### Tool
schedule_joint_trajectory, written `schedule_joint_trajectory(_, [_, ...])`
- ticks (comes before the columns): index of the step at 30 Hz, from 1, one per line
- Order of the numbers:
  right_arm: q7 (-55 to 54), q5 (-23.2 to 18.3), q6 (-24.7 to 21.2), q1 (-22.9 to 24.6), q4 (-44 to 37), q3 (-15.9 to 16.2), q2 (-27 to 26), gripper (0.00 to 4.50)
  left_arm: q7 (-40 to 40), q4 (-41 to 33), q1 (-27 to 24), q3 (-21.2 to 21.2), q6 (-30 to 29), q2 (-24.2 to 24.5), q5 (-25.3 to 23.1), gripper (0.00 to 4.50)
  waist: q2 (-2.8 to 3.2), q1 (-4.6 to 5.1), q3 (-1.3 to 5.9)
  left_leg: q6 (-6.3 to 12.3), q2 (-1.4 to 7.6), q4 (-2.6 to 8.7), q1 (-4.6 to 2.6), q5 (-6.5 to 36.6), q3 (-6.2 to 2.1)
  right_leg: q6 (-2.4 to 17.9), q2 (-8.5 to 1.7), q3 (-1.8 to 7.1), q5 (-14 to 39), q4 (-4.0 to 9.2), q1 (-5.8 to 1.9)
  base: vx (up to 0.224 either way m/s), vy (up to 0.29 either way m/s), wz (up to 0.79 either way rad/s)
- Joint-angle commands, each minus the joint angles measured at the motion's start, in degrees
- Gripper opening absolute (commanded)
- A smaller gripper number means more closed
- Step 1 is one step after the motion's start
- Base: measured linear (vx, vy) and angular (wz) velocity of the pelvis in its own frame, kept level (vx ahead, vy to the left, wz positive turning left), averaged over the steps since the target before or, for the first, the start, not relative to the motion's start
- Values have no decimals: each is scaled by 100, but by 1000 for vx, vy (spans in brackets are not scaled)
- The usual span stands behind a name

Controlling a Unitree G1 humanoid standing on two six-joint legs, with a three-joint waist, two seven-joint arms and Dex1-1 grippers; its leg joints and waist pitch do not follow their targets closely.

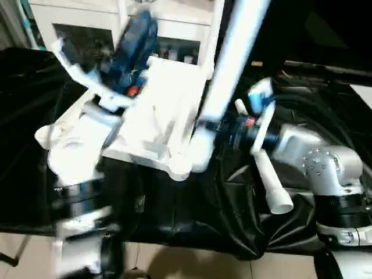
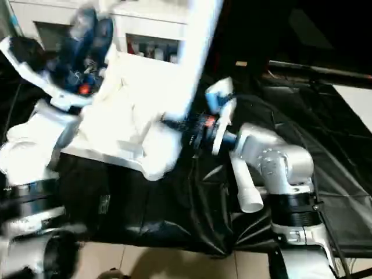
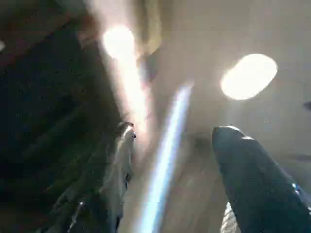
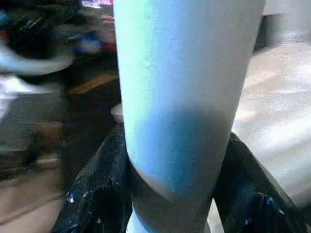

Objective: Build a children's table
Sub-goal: Pick table leg, then insert table leg to table base

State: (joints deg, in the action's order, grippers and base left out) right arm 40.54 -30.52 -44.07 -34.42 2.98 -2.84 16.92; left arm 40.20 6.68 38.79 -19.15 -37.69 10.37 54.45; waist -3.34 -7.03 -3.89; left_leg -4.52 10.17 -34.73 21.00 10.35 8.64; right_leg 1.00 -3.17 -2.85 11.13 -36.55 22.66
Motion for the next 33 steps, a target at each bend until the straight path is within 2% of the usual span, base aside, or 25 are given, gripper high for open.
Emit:
schedule_joint_trajectory(1, [-469,683,458,26,73,142,156,184,88,546,-62,1429,750,686,-2113,298,172,21,433,-295,238,444,-117,971,-49,526,-395,265,1139,495,-297,0,0,0])
schedule_joint_trajectory(2, [-496,862,648,110,38,263,200,184,303,1017,-73,2175,1444,1168,-3050,298,165,-37,416,-226,209,467,-117,1072,-83,98,-379,276,1519,571,-267,0,0,0])
schedule_joint_trajectory(3, [-493,953,765,170,1,329,223,184,458,1329,-75,2621,1892,1461,-3581,315,159,2,443,-298,216,489,-97,998,-82,8,-416,275,1461,520,-325,0,0,0])
schedule_joint_trajectory(4, [-582,1018,738,241,-69,368,226,184,764,1721,-12,3078,2308,1744,-3999,325,140,3,463,-313,233,484,-103,906,-73,12,-417,275,1328,523,-318,0,0,0])
schedule_joint_trajectory(5, [-667,1090,710,311,-139,413,242,184,1072,2065,68,3377,2700,1911,-4265,331,150,-2,465,-272,210,473,-90,678,-72,42,-407,296,1045,493,-296,0,0,0])
schedule_joint_trajectory(6, [-728,1118,691,351,-179,427,249,184,1226,2242,117,3505,2909,1970,-4382,331,167,8,492,-295,212,460,-87,554,-64,144,-414,294,785,449,-309,0,0,0])
schedule_joint_trajectory(7, [-779,1113,683,391,-214,419,241,184,1336,2416,171,3594,3113,1993,-4496,335,166,39,521,-321,220,440,-77,333,-58,415,-418,277,183,377,-322,0,0,0])
schedule_joint_trajectory(8, [-816,1086,662,419,-240,391,224,184,1350,2557,226,3657,3212,2000,-4584,335,162,57,532,-318,221,428,-67,260,-44,545,-421,275,-58,354,-339,0,0,0])
schedule_joint_trajectory(9, [-850,1046,628,459,-284,352,206,184,1341,2685,276,3747,3306,2019,-4703,362,158,71,536,-298,233,408,-67,201,-29,819,-424,268,-434,305,-327,0,0,0])
schedule_joint_trajectory(11, [-912,975,552,535,-417,290,165,184,1580,3091,429,4097,3609,2151,-5107,372,135,80,512,-161,213,409,-46,323,-8,1008,-441,279,-387,320,-352,0,0,0])
schedule_joint_trajectory(12, [-912,975,552,535,-417,290,165,184,1580,3091,429,4097,3609,2151,-5107,371,139,78,507,-161,224,415,-47,363,-9,1004,-452,279,-312,325,-354,0,0,0])
schedule_joint_trajectory(13, [-929,914,487,613,-576,254,144,184,1963,3432,573,4356,3804,2259,-5416,370,126,93,483,-154,232,425,-55,470,-4,1010,-473,287,-86,356,-342,0,0,0])
schedule_joint_trajectory(14, [-929,913,484,617,-585,253,143,184,1973,3458,585,4370,3824,2264,-5435,370,147,99,476,-182,244,433,-67,591,-3,977,-477,294,157,362,-331,0,0,0])
schedule_joint_trajectory(15, [-908,898,437,682,-720,246,156,184,2059,3925,806,4509,4107,2270,-5657,370,117,117,458,-197,226,442,-60,676,9,909,-462,300,379,404,-334,0,0,0])
schedule_joint_trajectory(16, [-904,902,439,694,-736,247,160,184,2061,4024,847,4519,4173,2257,-5692,360,122,116,464,-203,224,438,-65,706,5,881,-468,302,457,410,-334,0,0,0])
schedule_joint_trajectory(17, [-897,894,415,722,-778,245,172,184,2124,4211,929,4554,4292,2246,-5751,351,133,129,470,-243,251,444,-82,749,-1,927,-493,303,492,397,-324,0,0,0])
schedule_joint_trajectory(19, [-887,891,393,749,-815,245,192,184,2217,4364,999,4572,4342,2238,-5783,334,114,151,452,-242,239,446,-72,813,4,943,-485,306,627,422,-321,0,0,0])
schedule_joint_trajectory(21, [-909,856,300,837,-949,268,248,184,2625,4922,1243,4528,4528,2187,-5819,322,116,173,457,-253,249,444,-77,864,3,971,-502,311,757,425,-317,0,0,0])
schedule_joint_trajectory(22, [-910,855,293,843,-960,272,253,184,2647,4959,1261,4525,4543,2184,-5823,306,109,177,444,-228,223,440,-73,851,14,950,-486,310,824,460,-310,0,0,0])
schedule_joint_trajectory(24, [-906,848,271,873,-1000,277,276,184,2752,5049,1311,4558,4583,2208,-5872,284,108,187,456,-227,247,436,-68,815,4,982,-503,313,751,430,-320,0,0,0])
schedule_joint_trajectory(26, [-910,836,252,887,-1024,270,287,184,2874,5123,1364,4508,4533,2226,-5848,284,109,190,459,-188,251,432,-72,771,8,1031,-505,313,662,418,-316,0,0,0])
schedule_joint_trajectory(27, [-911,827,242,888,-1031,264,290,184,2964,5145,1398,4416,4507,2232,-5759,261,108,193,463,-169,253,427,-75,752,12,1086,-502,309,584,410,-312,0,0,0])
schedule_joint_trajectory(28, [-907,829,234,888,-1037,255,293,184,3023,5227,1463,4322,4496,2216,-5678,251,73,200,464,-151,253,425,-69,729,16,1106,-502,309,553,408,-318,0,0,0])
schedule_joint_trajectory(32, [-848,846,238,870,-1014,266,317,184,3303,5398,1582,4210,4438,2239,-5580,228,93,182,455,-114,256,428,-80,707,22,1169,-506,306,538,405,-300,0,0,0])
schedule_joint_trajectory(33, [-825,858,239,856,-995,280,325,184,3342,5461,1595,4233,4490,2249,-5634,213,71,180,456,-113,260,429,-82,717,21,1169,-507,304,552,407,-303,0,0,0])
